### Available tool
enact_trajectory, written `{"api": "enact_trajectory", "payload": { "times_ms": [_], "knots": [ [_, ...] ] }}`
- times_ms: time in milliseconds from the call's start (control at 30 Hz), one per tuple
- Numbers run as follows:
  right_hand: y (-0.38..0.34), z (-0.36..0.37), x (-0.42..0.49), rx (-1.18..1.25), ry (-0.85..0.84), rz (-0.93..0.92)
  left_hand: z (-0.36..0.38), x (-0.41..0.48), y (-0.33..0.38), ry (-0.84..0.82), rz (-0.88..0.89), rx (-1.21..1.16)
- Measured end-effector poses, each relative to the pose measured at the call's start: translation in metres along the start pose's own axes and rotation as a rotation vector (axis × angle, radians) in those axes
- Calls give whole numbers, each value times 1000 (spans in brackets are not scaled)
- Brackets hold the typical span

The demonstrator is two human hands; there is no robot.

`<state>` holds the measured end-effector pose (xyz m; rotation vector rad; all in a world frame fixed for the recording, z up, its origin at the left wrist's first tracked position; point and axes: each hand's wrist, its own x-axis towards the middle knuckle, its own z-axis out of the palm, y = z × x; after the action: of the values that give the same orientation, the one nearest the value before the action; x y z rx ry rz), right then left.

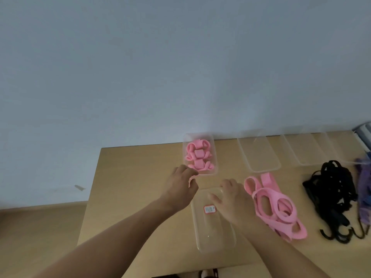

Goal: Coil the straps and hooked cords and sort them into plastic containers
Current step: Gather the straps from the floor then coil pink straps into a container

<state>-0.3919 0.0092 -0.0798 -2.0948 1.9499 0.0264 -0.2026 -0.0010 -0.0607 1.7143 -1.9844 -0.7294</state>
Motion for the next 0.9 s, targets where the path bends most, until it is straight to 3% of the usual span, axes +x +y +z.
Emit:
{"api": "enact_trajectory", "payload": {
  "times_ms": [100, 333, 533, 767, 833, 900],
  "knots": [
    [-6, 16, -13, -22, -165, 232, 14, -13, -10, -141, -199, -103],
    [-26, 19, -12, 13, -234, 387, 29, -19, -17, -238, -543, -353],
    [-20, 13, -14, 162, -252, 414, 23, -18, -16, -256, -607, -488],
    [-6, -15, -3, 781, -264, 236, 2, -17, -23, -322, -679, -597],
    [-11, -28, 11, 880, -195, 216, -6, -10, -22, -279, -658, -663],
    [-16, -41, 33, 933, -114, 215, -16, 6, -17, -136, -610, -693]
  ]
}}
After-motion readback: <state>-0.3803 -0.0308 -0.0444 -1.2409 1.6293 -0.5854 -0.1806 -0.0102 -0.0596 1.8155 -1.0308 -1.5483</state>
